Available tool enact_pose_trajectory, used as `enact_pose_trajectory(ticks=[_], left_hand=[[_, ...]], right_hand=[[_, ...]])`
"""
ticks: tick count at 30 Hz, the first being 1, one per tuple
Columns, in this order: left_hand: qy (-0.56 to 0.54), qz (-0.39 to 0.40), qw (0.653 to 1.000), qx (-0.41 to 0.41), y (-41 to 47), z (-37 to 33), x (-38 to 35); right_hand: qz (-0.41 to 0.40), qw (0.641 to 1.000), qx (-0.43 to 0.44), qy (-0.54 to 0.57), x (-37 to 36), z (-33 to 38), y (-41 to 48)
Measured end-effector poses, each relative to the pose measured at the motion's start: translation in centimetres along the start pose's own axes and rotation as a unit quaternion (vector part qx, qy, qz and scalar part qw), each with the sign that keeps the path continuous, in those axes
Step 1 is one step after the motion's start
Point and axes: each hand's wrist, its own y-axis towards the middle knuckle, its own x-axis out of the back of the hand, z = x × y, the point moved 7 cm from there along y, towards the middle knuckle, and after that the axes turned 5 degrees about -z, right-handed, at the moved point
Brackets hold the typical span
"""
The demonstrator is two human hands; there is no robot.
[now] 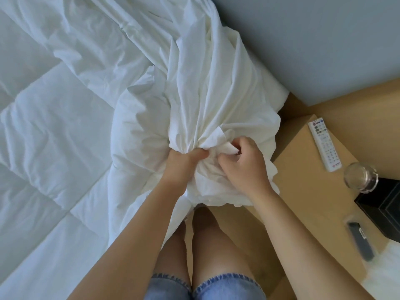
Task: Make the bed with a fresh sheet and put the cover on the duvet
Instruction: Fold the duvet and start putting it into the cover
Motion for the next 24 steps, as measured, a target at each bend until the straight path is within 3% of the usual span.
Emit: enact_pose_trajectory(ticks=[2,4,13,20,24], left_hand=[[0.011,-0.03,0.999,-0.012,-0.2,-0.1,-0.1],[0.026,-0.051,0.998,-0.014,-0.3,-0.1,-0.2],[0.038,-0.082,0.995,-0.032,0.0,-0.1,0.3],[0.052,-0.136,0.988,-0.042,0.3,-0.3,0.3],[0.071,-0.143,0.987,-0.028,0.7,-0.1,-0.2]], right_hand=[[-0.04,0.999,0.006,0.015,0.5,0.6,0.3],[-0.025,0.999,-0.006,0.02,0.0,0.9,0.3],[0.175,0.98,-0.094,-0.032,-3.8,-1.1,2.8],[0.126,0.969,-0.151,-0.148,-5.1,-2.8,3.6],[0.181,0.965,-0.175,-0.078,-5.5,-3.2,3.0]])
